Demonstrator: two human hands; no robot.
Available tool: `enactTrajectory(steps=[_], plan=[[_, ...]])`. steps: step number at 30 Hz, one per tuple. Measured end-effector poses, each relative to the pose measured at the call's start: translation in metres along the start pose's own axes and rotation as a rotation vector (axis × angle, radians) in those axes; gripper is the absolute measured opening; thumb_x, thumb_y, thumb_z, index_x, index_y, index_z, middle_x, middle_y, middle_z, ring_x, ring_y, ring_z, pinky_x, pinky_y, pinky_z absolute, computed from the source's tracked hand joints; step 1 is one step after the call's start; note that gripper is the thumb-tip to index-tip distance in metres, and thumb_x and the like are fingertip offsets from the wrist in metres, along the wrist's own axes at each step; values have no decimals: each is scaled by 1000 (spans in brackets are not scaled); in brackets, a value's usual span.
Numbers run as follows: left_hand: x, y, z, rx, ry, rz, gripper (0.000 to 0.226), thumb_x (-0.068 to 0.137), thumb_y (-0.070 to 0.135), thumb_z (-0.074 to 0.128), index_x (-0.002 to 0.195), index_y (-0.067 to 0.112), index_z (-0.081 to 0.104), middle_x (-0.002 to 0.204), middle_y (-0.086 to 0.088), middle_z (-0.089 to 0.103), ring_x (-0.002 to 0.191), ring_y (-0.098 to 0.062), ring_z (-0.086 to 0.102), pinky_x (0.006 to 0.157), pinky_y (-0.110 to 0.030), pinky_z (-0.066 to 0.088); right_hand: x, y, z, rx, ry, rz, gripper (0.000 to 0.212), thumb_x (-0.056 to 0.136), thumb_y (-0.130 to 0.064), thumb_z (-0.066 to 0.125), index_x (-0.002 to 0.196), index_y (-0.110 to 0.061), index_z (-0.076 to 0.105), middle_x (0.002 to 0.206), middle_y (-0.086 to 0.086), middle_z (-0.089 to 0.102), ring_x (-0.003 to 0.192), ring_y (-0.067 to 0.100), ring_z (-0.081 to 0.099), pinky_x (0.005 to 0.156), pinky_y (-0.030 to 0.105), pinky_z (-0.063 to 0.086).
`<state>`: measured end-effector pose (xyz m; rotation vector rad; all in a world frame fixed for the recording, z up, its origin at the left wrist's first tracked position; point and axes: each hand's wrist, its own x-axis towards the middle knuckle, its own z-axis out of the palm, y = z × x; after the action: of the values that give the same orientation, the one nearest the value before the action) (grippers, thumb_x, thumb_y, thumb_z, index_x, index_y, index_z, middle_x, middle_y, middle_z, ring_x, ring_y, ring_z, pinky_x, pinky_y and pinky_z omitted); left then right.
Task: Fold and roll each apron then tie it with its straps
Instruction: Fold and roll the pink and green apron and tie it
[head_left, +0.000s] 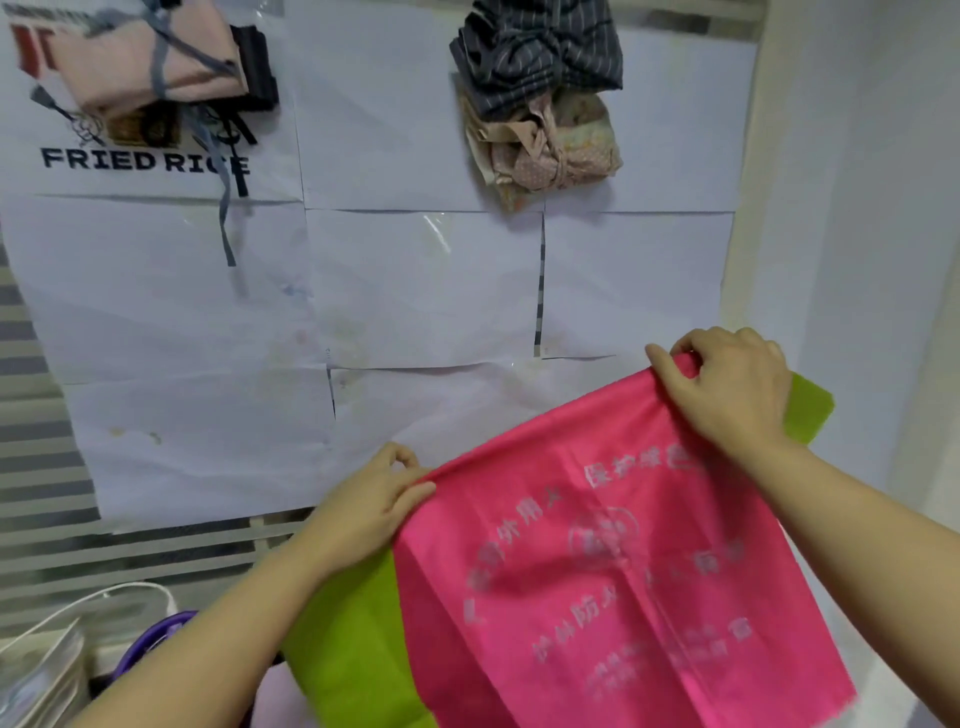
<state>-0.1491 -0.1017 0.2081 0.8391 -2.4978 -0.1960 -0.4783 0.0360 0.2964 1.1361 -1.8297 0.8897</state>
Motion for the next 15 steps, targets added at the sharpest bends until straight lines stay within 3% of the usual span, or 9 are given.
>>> enactTrajectory(steps=[1, 3, 6, 8, 10, 15], plan=[[7, -2, -11, 47, 37, -11, 84, 73, 88, 16, 111, 30, 64, 108, 15, 40, 91, -7, 54, 86, -32, 46, -2, 2, 0, -29, -25, -19, 56, 81, -62, 34, 74, -17, 67, 74, 9, 67, 76, 33, 55, 74, 38, 36], [23, -10, -33, 117, 113, -37, 57, 90, 63, 35, 114, 22, 66, 116, 4, 47, 102, -19, 56, 93, -35, 44, -6, 4, -1, -76, -89, -88, 61, 82, -63, 30, 79, -18, 70, 75, 8, 67, 76, 33, 56, 72, 38, 37], [47, -23, -72, 228, 177, -52, 31, 98, 35, 47, 119, 22, 66, 125, -7, 50, 112, -30, 53, 100, -42, 41, -6, 0, -6, -70, -252, -215, 58, 86, -64, 33, 98, -22, 70, 86, 5, 69, 85, 32, 58, 74, 37, 39], [55, -24, -97, 260, 207, -68, 30, 97, 33, 48, 120, 24, 66, 120, -8, 50, 110, -32, 52, 99, -45, 42, -2, -1, -11, 28, -414, -244, 40, 92, -55, 45, 110, -25, 64, 94, 4, 68, 95, 28, 58, 76, 36, 41], [57, -20, -115, 254, 261, -64, 30, 97, 32, 48, 118, 20, 67, 110, -7, 49, 103, -30, 54, 94, -41, 43, 0, -1, -15, 121, -511, -251, 24, 93, -44, 52, 107, -27, 61, 97, -1, 67, 97, 24, 60, 74, 34, 43], [44, -9, -134, 311, 247, -53, 33, 97, 41, 43, 106, 21, 68, 97, 2, 47, 89, -19, 54, 79, -36, 45, 11, -1, -19, 245, -429, -166, 12, 93, -27, 56, 97, -22, 66, 95, -5, 64, 93, 20, 59, 77, 34, 46]])
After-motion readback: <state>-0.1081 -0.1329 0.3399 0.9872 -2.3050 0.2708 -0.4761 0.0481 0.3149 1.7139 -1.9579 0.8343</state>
